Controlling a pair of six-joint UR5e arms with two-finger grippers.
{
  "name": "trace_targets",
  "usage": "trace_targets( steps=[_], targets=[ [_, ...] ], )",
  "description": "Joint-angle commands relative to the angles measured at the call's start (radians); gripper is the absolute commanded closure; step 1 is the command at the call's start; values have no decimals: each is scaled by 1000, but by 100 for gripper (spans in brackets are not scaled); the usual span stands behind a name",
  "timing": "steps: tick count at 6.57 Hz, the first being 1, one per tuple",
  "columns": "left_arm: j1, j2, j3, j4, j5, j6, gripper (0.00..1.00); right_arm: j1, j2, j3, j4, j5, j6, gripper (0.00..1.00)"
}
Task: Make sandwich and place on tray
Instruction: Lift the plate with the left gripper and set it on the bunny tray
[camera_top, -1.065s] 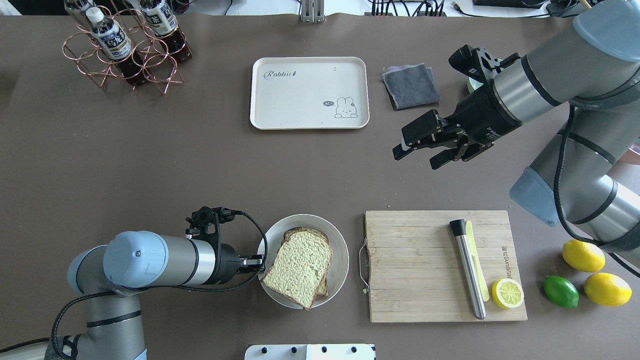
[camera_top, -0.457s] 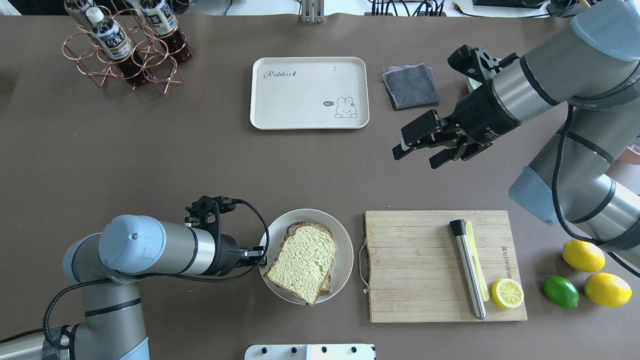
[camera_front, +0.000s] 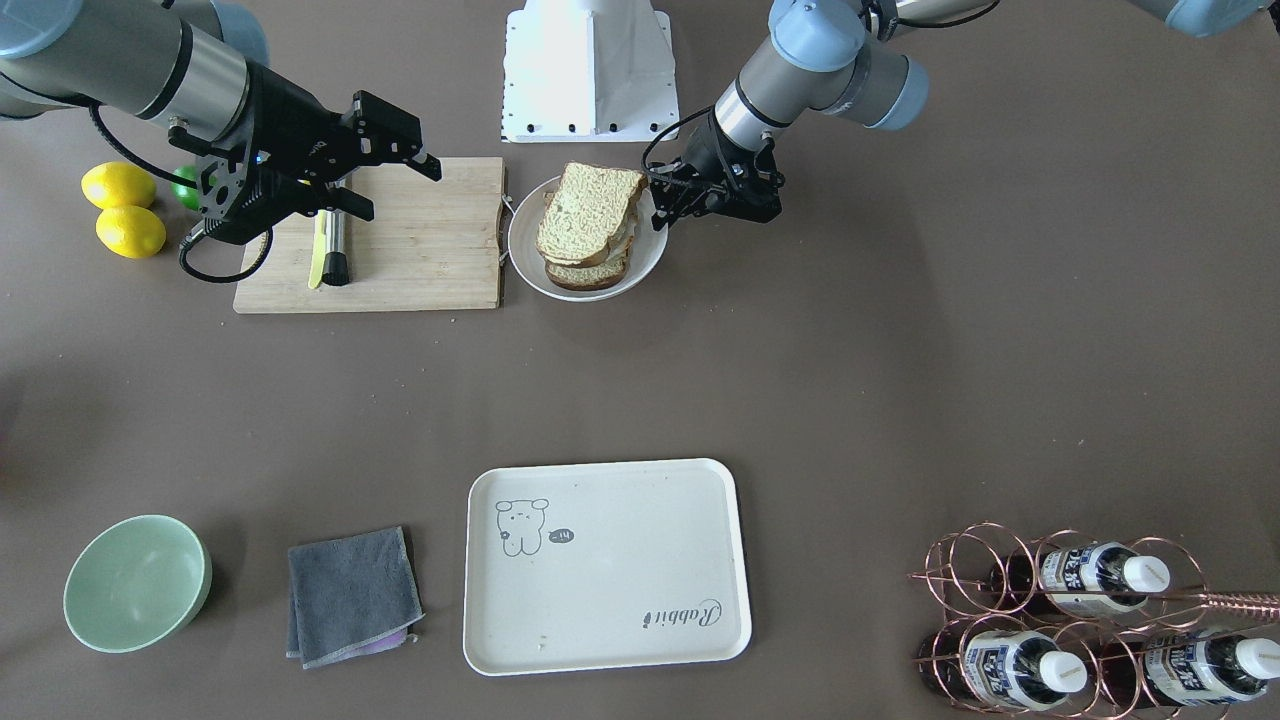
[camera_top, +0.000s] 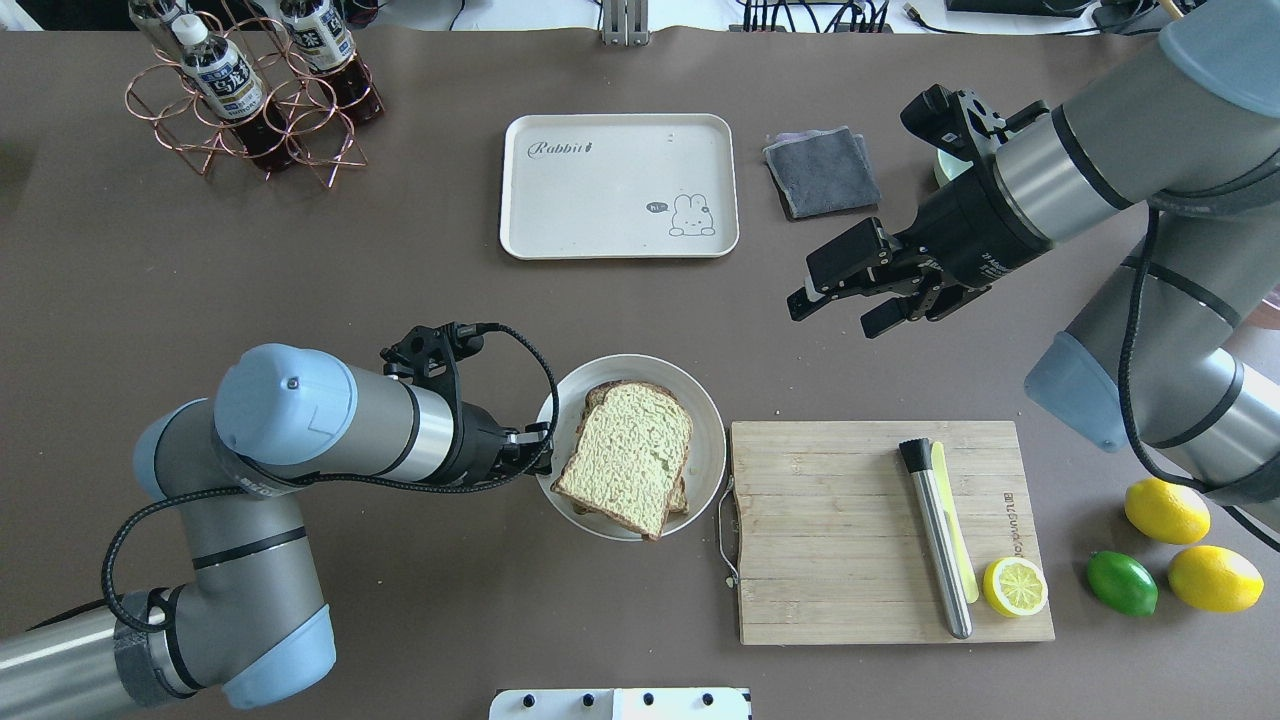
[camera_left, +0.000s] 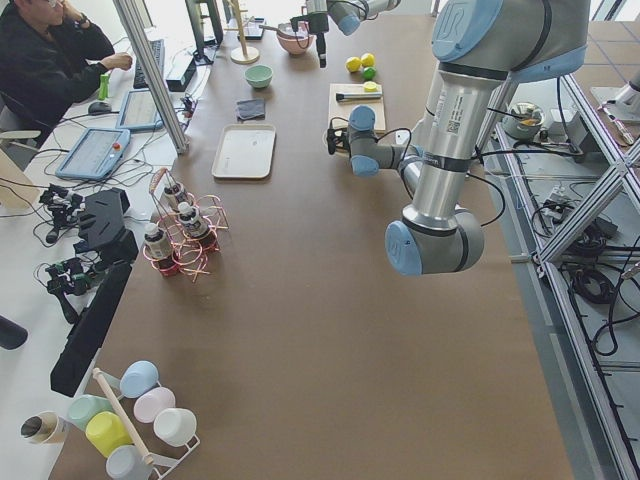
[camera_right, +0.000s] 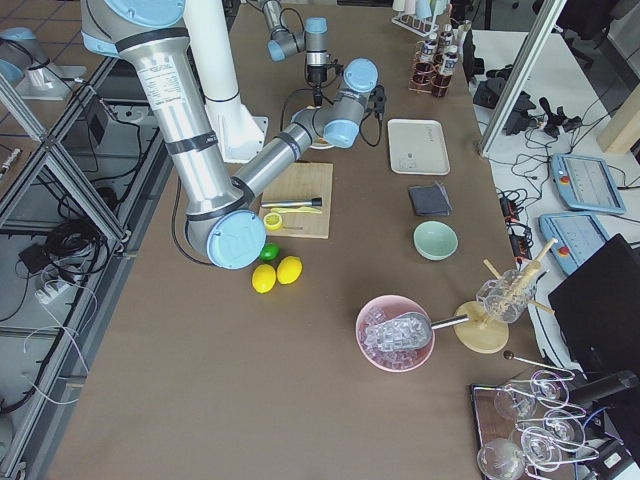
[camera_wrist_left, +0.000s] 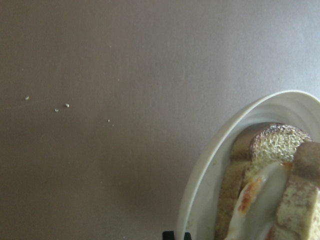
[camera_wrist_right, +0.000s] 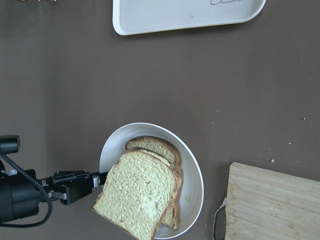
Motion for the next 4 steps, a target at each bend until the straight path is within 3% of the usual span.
trace_targets(
  steps=[1, 4],
  targets=[
    [-85, -54, 9, 50, -16, -95, 100, 6, -14, -1, 34, -13, 11, 0],
    [-131, -86, 65, 52, -9, -217, 100, 24, -86, 1, 185, -189, 81, 0]
  ],
)
